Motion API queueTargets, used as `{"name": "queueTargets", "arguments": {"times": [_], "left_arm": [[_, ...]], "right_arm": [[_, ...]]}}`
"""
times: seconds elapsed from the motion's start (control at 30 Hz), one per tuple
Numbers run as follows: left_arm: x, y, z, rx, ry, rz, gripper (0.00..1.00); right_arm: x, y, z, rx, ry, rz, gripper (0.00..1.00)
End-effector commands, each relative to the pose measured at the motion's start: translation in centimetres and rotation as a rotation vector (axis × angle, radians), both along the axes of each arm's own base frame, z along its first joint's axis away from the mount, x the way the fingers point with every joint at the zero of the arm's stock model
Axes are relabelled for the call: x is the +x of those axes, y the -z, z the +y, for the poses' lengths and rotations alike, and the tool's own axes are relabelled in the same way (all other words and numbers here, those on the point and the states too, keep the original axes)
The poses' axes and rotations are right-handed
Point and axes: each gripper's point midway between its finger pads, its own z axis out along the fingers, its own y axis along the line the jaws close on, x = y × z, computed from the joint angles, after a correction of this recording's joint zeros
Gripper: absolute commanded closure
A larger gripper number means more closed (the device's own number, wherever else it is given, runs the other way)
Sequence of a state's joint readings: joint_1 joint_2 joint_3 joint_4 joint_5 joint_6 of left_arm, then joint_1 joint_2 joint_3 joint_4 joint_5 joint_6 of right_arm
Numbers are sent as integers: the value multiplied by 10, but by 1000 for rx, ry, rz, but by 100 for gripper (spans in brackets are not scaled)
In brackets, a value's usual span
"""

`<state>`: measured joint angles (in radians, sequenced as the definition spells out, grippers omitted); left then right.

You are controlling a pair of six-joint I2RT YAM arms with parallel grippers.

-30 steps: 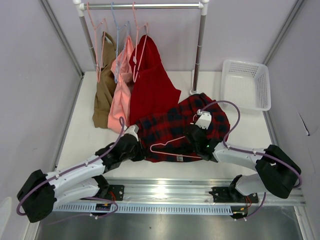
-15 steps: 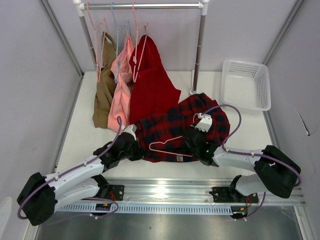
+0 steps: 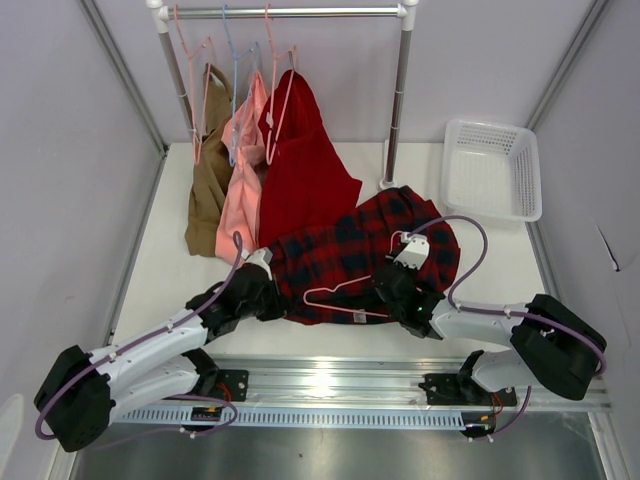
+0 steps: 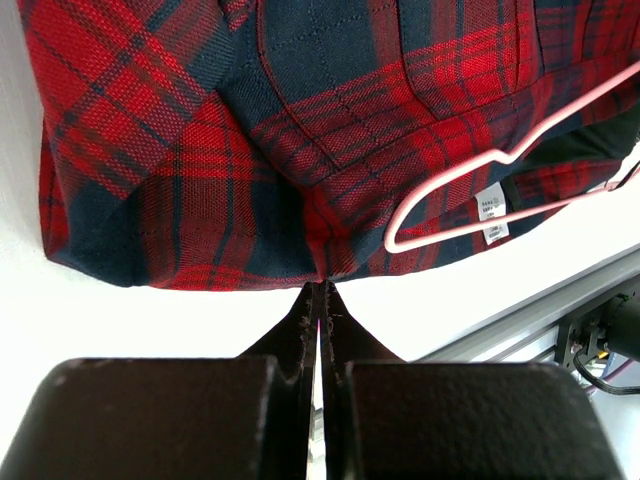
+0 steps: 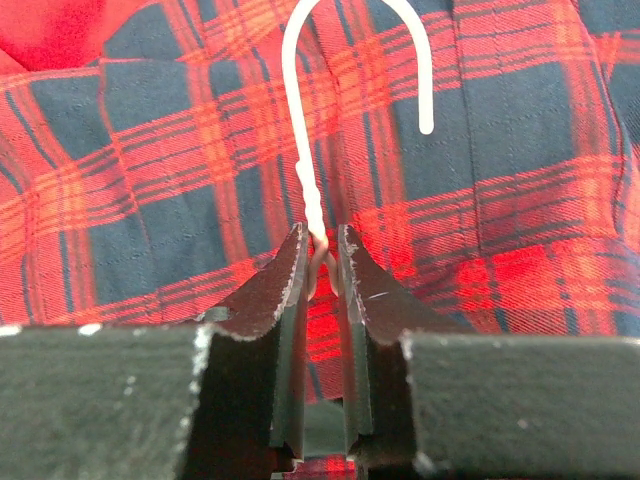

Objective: Place the skirt on the hanger

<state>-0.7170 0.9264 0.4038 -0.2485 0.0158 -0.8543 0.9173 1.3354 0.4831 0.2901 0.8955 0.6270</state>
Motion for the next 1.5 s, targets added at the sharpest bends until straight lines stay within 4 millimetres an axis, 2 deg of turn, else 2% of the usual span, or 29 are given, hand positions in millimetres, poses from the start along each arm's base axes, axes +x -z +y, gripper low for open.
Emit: {"name": "queueTargets", "arguments": {"times": [0.0,0.33,0.57,0.67,0.7,0.8,1.2,1.47], "left_arm": [[10,-25,-9,-53,16,-56,100],[10,-32,-14,-72,35,-62,100],[11,-37,-17,-78,46,-67,100],[12,-39,-19,-82,54,-68,100],[12,-38,-19,-78,57,-64,100],[14,-43,-22,-82,66,-73,100],[14,-42,-26,-84,91,-71,100],[13,-40,-25,-83,92,-68,100]], "right_arm": [[1,-12,-3,66,40,-55,100],[2,-13,4,80,21,-66,100],[5,-19,20,89,-81,-47,100],[9,-13,27,102,-144,3,100],[7,-10,34,116,-192,31,100],[10,-5,37,132,-224,83,100],[13,0,61,181,-379,274,100],[11,9,67,191,-456,375,77]]}}
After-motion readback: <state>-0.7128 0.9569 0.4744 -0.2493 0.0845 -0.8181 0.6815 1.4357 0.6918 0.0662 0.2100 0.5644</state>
